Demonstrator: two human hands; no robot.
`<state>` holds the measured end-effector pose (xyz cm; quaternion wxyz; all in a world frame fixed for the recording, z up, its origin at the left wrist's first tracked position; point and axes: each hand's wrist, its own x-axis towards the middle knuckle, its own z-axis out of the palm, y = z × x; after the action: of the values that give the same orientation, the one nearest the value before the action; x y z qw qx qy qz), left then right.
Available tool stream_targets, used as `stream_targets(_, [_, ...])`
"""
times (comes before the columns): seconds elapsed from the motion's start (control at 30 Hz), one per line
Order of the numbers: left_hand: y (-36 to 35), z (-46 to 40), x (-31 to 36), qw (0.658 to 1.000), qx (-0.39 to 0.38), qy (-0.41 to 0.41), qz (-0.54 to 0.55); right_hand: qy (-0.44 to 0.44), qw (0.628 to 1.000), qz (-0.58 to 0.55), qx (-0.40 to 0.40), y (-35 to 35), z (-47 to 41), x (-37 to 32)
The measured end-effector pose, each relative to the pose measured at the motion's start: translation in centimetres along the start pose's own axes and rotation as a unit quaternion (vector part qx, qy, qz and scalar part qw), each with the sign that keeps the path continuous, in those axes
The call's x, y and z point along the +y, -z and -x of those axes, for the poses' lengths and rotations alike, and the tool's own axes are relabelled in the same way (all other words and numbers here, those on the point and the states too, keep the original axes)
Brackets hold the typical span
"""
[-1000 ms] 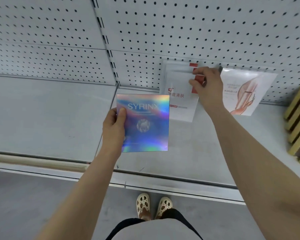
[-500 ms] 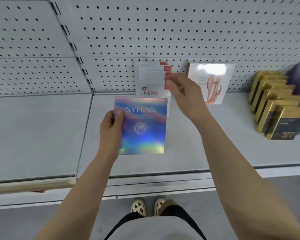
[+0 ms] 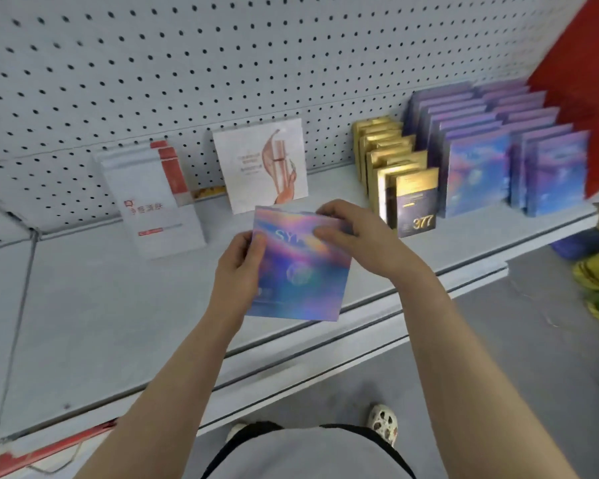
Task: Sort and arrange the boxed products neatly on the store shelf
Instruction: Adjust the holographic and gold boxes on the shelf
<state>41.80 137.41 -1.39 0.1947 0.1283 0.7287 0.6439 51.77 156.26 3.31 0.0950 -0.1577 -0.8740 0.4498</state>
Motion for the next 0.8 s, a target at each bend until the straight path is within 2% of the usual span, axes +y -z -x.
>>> stream_targets(0.13, [-9.2,0.2,1.3,0.999,-0.023,-0.021,0.013,-0.002,0.998,0.056,0.026,9.0,3.4,5.6])
stream_targets(0.23, [-16.1,0.1,2.1,0.996,-0.032,-0.071,-0.046,-0.014,0.995,0.083,0.053,16.4,5.6,9.9])
stream_targets(0.33, [-22.4,-0.3,3.3,0.977,-0.057,-0.150,-0.141,-0.028,0.991,0.111,0.073,22.8,6.2,14.0])
stream_targets(0.4, [-25.8,-0.6,4.1,0.957,-0.069,-0.195,-0.202,-0.031,0.988,0.125,0.080,26.1,5.7,16.3])
stream_targets(0.5, [-29.5,-1.7,5.0,0.906,-0.077,-0.262,-0.324,-0.026,0.985,0.149,0.078,29.2,3.8,18.9])
stream_targets(0.73, [-33.4,-7.9,6.2,0.810,-0.085,-0.317,-0.486,-0.018,0.985,0.157,0.068,30.5,-2.3,21.2])
stream_targets(0.8, [-34.2,-9.3,6.1,0.799,-0.085,-0.323,-0.501,-0.007,0.980,0.193,0.052,30.6,-3.6,21.5])
